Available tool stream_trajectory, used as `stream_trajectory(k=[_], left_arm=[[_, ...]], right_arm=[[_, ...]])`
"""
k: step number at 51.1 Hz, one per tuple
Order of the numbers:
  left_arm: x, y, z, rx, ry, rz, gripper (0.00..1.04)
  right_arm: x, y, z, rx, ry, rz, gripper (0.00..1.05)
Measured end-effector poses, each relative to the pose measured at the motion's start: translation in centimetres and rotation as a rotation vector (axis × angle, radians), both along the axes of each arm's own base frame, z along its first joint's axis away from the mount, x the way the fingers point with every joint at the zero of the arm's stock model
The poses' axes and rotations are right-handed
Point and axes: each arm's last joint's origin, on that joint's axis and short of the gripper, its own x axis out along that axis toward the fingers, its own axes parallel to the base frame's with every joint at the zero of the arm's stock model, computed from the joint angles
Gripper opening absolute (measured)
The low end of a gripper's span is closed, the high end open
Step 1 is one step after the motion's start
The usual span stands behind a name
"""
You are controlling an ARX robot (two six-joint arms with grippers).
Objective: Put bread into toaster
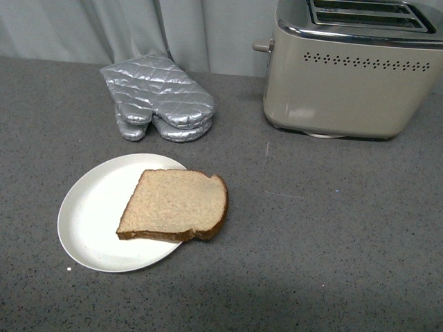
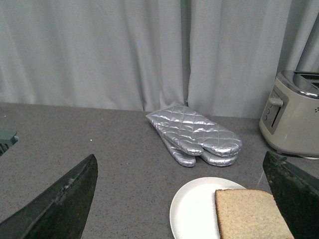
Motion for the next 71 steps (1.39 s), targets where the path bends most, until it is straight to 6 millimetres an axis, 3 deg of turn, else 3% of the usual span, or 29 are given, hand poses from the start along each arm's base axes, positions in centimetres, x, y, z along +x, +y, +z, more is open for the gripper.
stream_trajectory(k=[37,42,48,59,71], left_arm=[[0.0,0.0,0.0,0.000,0.000,0.000,0.98],[0.4,0.0,-0.5,-0.149,0.295,0.194,0.98],[2.4,0.1,-1.1,-0.292,0.413,0.212,0.98],[6.8,0.7,-1.2,-0.320,0.482,0.149,0.98],[11.8,1.1,-4.1,-0.295,0.691,0.059,0.98]], right_arm=[[0.0,0.0,0.0,0.000,0.000,0.000,0.95],[0.0,0.0,0.0,0.000,0.000,-0.001,0.95],[0.0,0.0,0.0,0.000,-0.001,0.000,0.95],[0.0,0.0,0.0,0.000,-0.001,0.000,0.95],[0.0,0.0,0.0,0.000,-0.001,0.000,0.95]])
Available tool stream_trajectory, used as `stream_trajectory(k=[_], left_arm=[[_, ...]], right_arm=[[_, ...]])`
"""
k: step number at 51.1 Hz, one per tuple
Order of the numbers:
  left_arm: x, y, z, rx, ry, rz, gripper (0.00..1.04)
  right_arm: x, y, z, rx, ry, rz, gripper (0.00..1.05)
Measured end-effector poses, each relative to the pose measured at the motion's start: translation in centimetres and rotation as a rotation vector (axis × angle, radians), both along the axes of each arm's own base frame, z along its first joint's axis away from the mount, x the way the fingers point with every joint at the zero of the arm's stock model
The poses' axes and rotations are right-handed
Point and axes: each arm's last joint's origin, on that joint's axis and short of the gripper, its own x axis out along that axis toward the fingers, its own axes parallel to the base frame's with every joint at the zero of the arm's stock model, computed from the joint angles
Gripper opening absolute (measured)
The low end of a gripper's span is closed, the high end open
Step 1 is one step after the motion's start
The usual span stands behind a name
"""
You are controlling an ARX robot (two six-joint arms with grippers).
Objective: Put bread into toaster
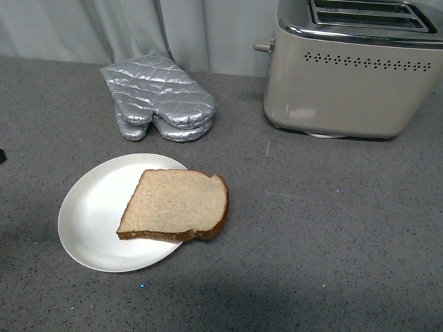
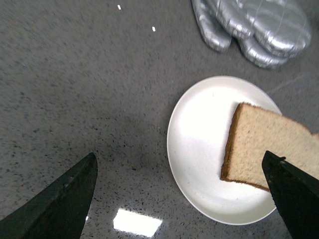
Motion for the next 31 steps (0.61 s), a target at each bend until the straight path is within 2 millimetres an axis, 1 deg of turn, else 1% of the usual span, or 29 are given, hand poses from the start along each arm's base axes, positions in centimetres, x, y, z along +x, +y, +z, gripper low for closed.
stream_trajectory(k=[3,7,22,31], left_arm=[[1.4,0.0,-1.2,-0.006,0.068,-0.042,0.98],[2.6,-0.1,-2.3,-0.004,0.134,-0.072,0.98],[6.3,-0.8,-5.6,0.009,0.267,-0.123,0.98],[7.9,-1.2,-7.2,0.024,0.307,-0.137,0.98]], right_arm=[[0.0,0.0,0.0,0.000,0.000,0.000,0.95],[0.0,0.0,0.0,0.000,0.000,0.000,0.95],[0.0,0.0,0.0,0.000,0.000,0.000,0.95],[0.0,0.0,0.0,0.000,0.000,0.000,0.95]])
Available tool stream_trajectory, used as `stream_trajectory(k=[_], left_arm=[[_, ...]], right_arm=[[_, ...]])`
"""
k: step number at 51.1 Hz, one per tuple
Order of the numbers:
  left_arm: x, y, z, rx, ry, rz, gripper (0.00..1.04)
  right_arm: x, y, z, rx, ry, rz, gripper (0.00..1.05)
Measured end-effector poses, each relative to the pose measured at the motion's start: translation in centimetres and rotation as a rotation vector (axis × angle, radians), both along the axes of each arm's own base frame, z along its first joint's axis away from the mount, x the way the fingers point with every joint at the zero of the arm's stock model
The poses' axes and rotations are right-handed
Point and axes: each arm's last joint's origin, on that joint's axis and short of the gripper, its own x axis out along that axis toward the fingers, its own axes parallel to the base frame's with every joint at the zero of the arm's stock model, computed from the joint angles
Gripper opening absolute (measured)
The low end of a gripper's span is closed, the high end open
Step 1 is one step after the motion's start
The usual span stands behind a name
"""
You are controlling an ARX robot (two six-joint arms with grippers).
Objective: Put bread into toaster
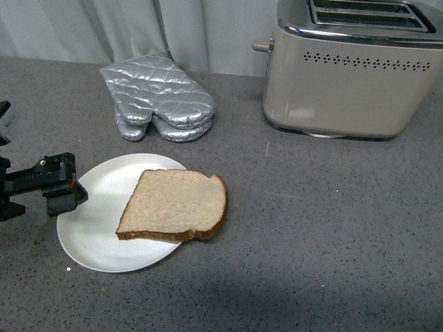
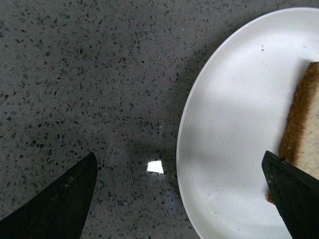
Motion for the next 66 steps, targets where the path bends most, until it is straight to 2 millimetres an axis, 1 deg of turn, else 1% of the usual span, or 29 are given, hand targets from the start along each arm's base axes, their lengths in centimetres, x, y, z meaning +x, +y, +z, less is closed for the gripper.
stream_trajectory(k=[6,9,11,16,21,22,24,26,29,31,35,42,48,52,57,60,66], left_arm=[[1.0,-0.3,-1.1,0.008,0.036,-0.018,0.98],[1.2,-0.4,-1.4,0.013,0.048,-0.025,0.92],[1.4,-0.5,-1.6,0.012,0.058,-0.028,0.85],[1.8,-0.7,-1.6,0.003,0.064,-0.040,0.72],[2.0,-0.9,-1.8,-0.008,0.075,-0.041,0.54],[2.1,-0.9,-1.8,-0.009,0.080,-0.042,0.48],[2.1,-0.9,-1.8,-0.012,0.089,-0.041,0.41],[2.0,-1.0,-1.8,-0.041,0.105,-0.033,0.32],[2.0,-0.9,-1.8,-0.059,0.111,-0.025,0.21],[2.0,-0.8,-1.8,-0.078,0.112,-0.016,0.14],[2.0,-0.7,-1.8,-0.109,0.117,-0.010,0.04],[1.7,-0.8,-1.4,-0.146,0.123,-0.004,0.03],[1.7,-1.3,-0.2,-0.197,0.099,-0.003,0.03],[1.8,-1.9,0.7,-0.228,0.077,-0.013,0.03],[2.0,-3.4,1.8,-0.268,0.058,-0.038,0.03],[2.4,-4.8,2.3,-0.280,0.047,-0.068,0.03],[3.1,-7.3,2.7,-0.280,0.036,-0.115,0.03]], right_arm=[[0.0,0.0,0.0,0.000,0.000,0.000,0.95],[0.0,0.0,0.0,0.000,0.000,0.000,0.95],[0.0,0.0,0.0,0.000,0.000,0.000,0.95],[0.0,0.0,0.0,0.000,0.000,0.000,0.95],[0.0,0.0,0.0,0.000,0.000,0.000,0.95],[0.0,0.0,0.0,0.000,0.000,0.000,0.95],[0.0,0.0,0.0,0.000,0.000,0.000,0.95],[0.0,0.0,0.0,0.000,0.000,0.000,0.95],[0.0,0.0,0.0,0.000,0.000,0.000,0.95],[0.0,0.0,0.0,0.000,0.000,0.000,0.95],[0.0,0.0,0.0,0.000,0.000,0.000,0.95],[0.0,0.0,0.0,0.000,0.000,0.000,0.95],[0.0,0.0,0.0,0.000,0.000,0.000,0.95],[0.0,0.0,0.0,0.000,0.000,0.000,0.95],[0.0,0.0,0.0,0.000,0.000,0.000,0.95],[0.0,0.0,0.0,0.000,0.000,0.000,0.95],[0.0,0.0,0.0,0.000,0.000,0.000,0.95]])
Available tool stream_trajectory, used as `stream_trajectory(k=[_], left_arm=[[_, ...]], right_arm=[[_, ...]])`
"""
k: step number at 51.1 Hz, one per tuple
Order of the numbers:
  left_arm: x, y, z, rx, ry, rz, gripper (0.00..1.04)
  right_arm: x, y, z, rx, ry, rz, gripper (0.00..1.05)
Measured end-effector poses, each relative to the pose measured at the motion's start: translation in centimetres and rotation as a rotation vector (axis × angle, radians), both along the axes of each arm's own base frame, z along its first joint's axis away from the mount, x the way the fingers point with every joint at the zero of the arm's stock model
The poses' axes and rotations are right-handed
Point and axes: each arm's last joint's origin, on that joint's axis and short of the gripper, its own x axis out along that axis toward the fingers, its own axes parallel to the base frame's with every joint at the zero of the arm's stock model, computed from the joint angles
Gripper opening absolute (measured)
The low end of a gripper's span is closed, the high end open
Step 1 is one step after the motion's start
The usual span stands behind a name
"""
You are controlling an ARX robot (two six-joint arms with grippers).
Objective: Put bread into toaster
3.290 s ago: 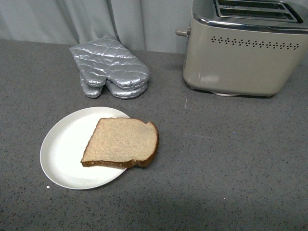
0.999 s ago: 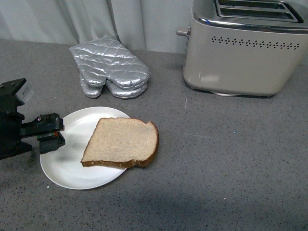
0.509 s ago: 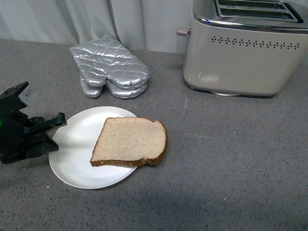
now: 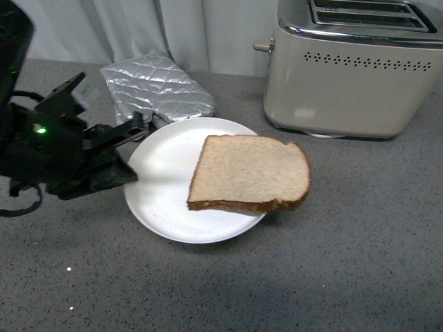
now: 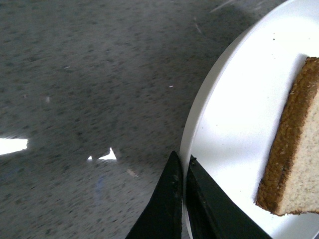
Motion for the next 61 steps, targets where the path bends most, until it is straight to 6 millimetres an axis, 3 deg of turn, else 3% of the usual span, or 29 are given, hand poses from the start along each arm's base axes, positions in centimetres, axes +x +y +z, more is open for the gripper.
stream_trajectory(k=[12,24,33,37,45,54,61], left_arm=[[2.0,-6.3,-0.3,-0.014,0.003,-0.075,0.03],[3.0,-13.6,-2.3,-0.032,0.065,-0.116,0.03],[3.4,-16.6,-3.6,-0.032,0.118,-0.101,0.03],[3.3,-17.0,-3.7,-0.054,0.134,-0.079,0.05],[3.2,-16.8,-2.4,-0.066,0.040,-0.009,0.37],[2.1,-14.9,1.1,0.016,-0.189,0.082,0.66],[0.0,-11.0,5.6,0.177,-0.537,0.188,0.95]], right_arm=[[0.0,0.0,0.0,0.000,0.000,0.000,0.95],[0.0,0.0,0.0,0.000,0.000,0.000,0.95],[0.0,0.0,0.0,0.000,0.000,0.000,0.95],[0.0,0.0,0.0,0.000,0.000,0.000,0.95],[0.0,0.0,0.0,0.000,0.000,0.000,0.95],[0.0,0.0,0.0,0.000,0.000,0.000,0.95],[0.0,0.0,0.0,0.000,0.000,0.000,0.95]])
